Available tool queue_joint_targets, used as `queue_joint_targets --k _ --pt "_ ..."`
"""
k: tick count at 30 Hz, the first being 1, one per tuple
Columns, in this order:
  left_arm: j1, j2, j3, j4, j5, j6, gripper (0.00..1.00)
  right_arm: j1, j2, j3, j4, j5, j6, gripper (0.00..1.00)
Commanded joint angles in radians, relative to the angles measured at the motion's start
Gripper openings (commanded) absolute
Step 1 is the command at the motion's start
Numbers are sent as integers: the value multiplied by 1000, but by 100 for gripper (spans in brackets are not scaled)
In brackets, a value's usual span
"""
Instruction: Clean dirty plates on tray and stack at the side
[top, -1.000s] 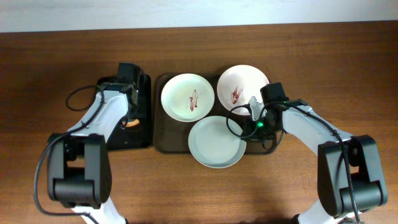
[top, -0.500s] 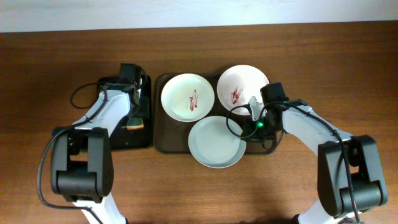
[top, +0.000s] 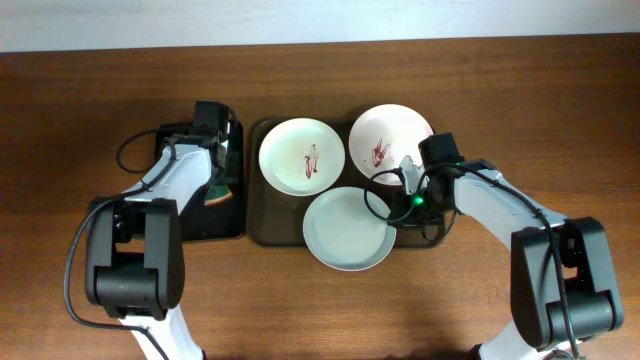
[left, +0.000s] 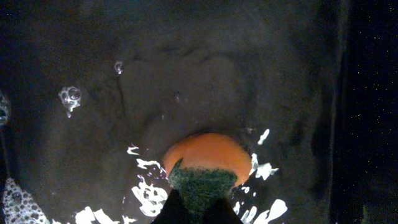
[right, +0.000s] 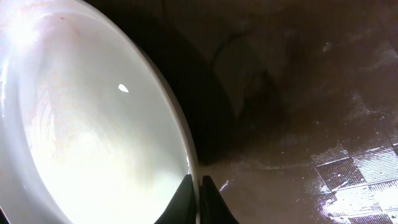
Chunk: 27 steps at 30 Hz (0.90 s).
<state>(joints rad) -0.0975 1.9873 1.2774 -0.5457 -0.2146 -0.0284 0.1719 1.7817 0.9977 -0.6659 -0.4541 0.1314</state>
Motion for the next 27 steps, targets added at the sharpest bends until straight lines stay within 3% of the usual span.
queue_joint_targets --k 1,2,3,7,8,9,10,11,15,20,21,22,23,27 --pt "2 -12 39 -40 2 3 68 6 0 14 -3 -6 1 4" --pt "2 -13 39 -76 2 3 75 6 0 14 -3 -6 1 4" --pt "2 -13 39 -119 11 3 75 6 0 14 -3 -5 1 4" --pt "2 -13 36 -220 123 3 68 6 0 14 -2 -6 1 4" --pt "2 -13 34 -223 137 3 61 6 0 14 -3 -6 1 4" --pt "2 -13 33 -223 142 3 44 6 0 14 -3 -6 1 4" --pt "2 -13 33 -223 141 3 13 6 0 14 -3 -6 1 4" --pt "2 -13 33 -223 141 2 0 6 0 14 -3 -6 1 4" --pt "2 -13 33 -224 125 3 0 6 0 14 -3 -6 1 4" --pt "2 -14 53 -242 -56 3 0 6 0 14 -3 -6 1 4" --pt "2 -15 65 -246 -76 3 18 6 0 14 -3 -6 1 4" --pt "2 -17 74 -249 -80 3 54 6 0 14 -3 -6 1 4" --pt "2 -17 91 -248 -79 3 68 6 0 14 -3 -5 1 4" --pt "2 -17 105 -186 -78 3 79 6 0 14 -3 -5 1 4"
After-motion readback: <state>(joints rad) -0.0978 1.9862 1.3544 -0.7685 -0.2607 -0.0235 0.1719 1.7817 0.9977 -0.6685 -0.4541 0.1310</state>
